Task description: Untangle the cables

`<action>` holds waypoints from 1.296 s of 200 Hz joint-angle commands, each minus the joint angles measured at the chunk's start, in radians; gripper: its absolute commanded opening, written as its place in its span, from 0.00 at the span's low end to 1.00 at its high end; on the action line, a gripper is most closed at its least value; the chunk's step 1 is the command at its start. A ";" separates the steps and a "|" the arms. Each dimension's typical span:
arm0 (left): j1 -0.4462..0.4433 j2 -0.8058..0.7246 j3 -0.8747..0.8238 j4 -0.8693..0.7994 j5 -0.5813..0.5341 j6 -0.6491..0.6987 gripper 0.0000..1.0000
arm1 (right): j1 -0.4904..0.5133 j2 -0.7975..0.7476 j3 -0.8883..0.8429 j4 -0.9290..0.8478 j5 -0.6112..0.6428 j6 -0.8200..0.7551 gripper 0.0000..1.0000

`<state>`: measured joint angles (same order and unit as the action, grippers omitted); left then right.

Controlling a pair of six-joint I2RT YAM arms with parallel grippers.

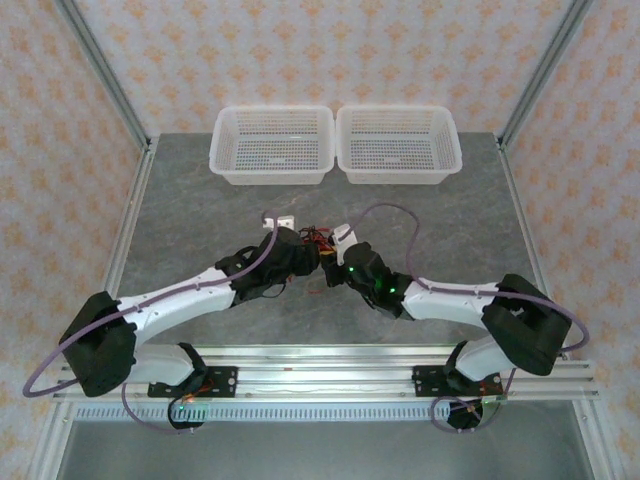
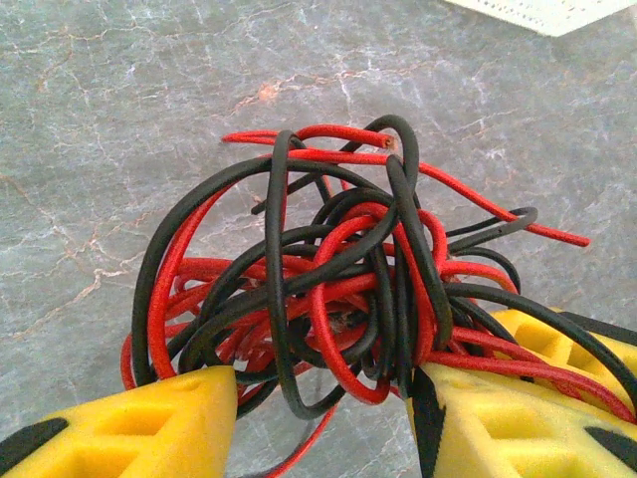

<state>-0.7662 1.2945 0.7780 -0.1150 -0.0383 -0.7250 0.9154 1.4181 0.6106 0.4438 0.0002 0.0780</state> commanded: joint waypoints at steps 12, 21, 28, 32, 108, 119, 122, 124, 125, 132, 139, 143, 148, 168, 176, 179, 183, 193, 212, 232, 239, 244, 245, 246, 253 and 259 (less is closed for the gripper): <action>0.021 -0.018 -0.036 0.079 -0.037 -0.037 0.53 | 0.014 -0.057 -0.008 0.097 -0.059 0.003 0.00; 0.027 -0.014 -0.046 0.096 -0.029 -0.043 0.53 | 0.014 -0.062 -0.011 0.100 -0.066 0.000 0.00; 0.031 -0.012 -0.056 0.111 -0.023 -0.047 0.53 | 0.014 -0.069 -0.013 0.104 -0.070 0.001 0.00; 0.035 -0.011 -0.062 0.119 -0.021 -0.050 0.53 | 0.013 -0.072 -0.015 0.105 -0.072 0.000 0.00; 0.101 0.033 -0.109 0.253 -0.023 -0.059 0.35 | 0.014 -0.123 -0.039 0.114 -0.131 0.026 0.00; 0.108 0.046 -0.109 0.271 -0.020 -0.057 0.31 | 0.015 -0.129 -0.044 0.117 -0.137 0.032 0.00; 0.110 0.048 -0.111 0.276 -0.018 -0.057 0.30 | 0.014 -0.132 -0.044 0.117 -0.139 0.034 0.00; 0.111 0.050 -0.111 0.278 -0.018 -0.057 0.29 | 0.015 -0.132 -0.046 0.117 -0.141 0.035 0.00; 0.112 0.051 -0.111 0.279 -0.018 -0.057 0.28 | 0.015 -0.133 -0.045 0.116 -0.142 0.036 0.00; 0.116 0.058 -0.111 0.289 -0.016 -0.054 0.26 | 0.016 -0.136 -0.046 0.113 -0.146 0.040 0.00; 0.120 0.065 -0.112 0.294 -0.015 -0.051 0.25 | 0.014 -0.140 -0.046 0.109 -0.154 0.042 0.00; 0.123 0.068 -0.111 0.297 -0.017 -0.049 0.25 | 0.015 -0.143 -0.045 0.105 -0.161 0.044 0.00; 0.126 0.073 -0.112 0.299 -0.018 -0.044 0.25 | 0.015 -0.147 -0.045 0.102 -0.168 0.048 0.00; 0.149 0.087 -0.110 0.298 -0.018 -0.023 0.25 | 0.015 -0.162 -0.046 0.086 -0.201 0.059 0.00; 0.164 0.090 -0.113 0.297 -0.016 -0.016 0.25 | 0.014 -0.170 -0.048 0.081 -0.212 0.063 0.00; 0.169 0.091 -0.113 0.297 -0.015 -0.013 0.25 | 0.015 -0.174 -0.049 0.079 -0.218 0.064 0.00; 0.176 0.091 -0.115 0.298 -0.013 -0.010 0.25 | 0.016 -0.179 -0.050 0.077 -0.223 0.066 0.00; 0.194 0.090 -0.122 0.299 -0.008 -0.003 0.25 | 0.016 -0.191 -0.053 0.068 -0.234 0.069 0.00; 0.221 0.085 -0.138 0.302 0.007 0.005 0.25 | 0.015 -0.208 -0.052 0.039 -0.237 0.076 0.00; 0.231 0.073 -0.162 0.313 0.016 0.001 0.25 | 0.012 -0.219 -0.049 0.016 -0.229 0.090 0.00; 0.232 0.067 -0.170 0.314 0.022 0.000 0.25 | 0.010 -0.218 -0.047 0.008 -0.224 0.097 0.00; 0.232 0.061 -0.176 0.315 0.029 -0.002 0.25 | 0.008 -0.216 -0.043 0.001 -0.219 0.103 0.00; 0.232 0.059 -0.177 0.315 0.030 -0.002 0.25 | 0.007 -0.216 -0.042 -0.001 -0.218 0.104 0.00; 0.232 0.057 -0.178 0.315 0.032 -0.002 0.25 | 0.006 -0.216 -0.042 -0.003 -0.216 0.105 0.00; 0.232 0.044 -0.187 0.314 0.044 -0.004 0.26 | 0.004 -0.210 -0.034 -0.016 -0.207 0.115 0.00; 0.232 0.029 -0.191 0.311 0.057 -0.004 0.27 | -0.001 -0.203 -0.026 -0.031 -0.199 0.123 0.00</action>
<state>-0.5423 1.3735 0.6147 0.1780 -0.0036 -0.7399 0.9180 1.2263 0.5591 0.4351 -0.2031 0.1616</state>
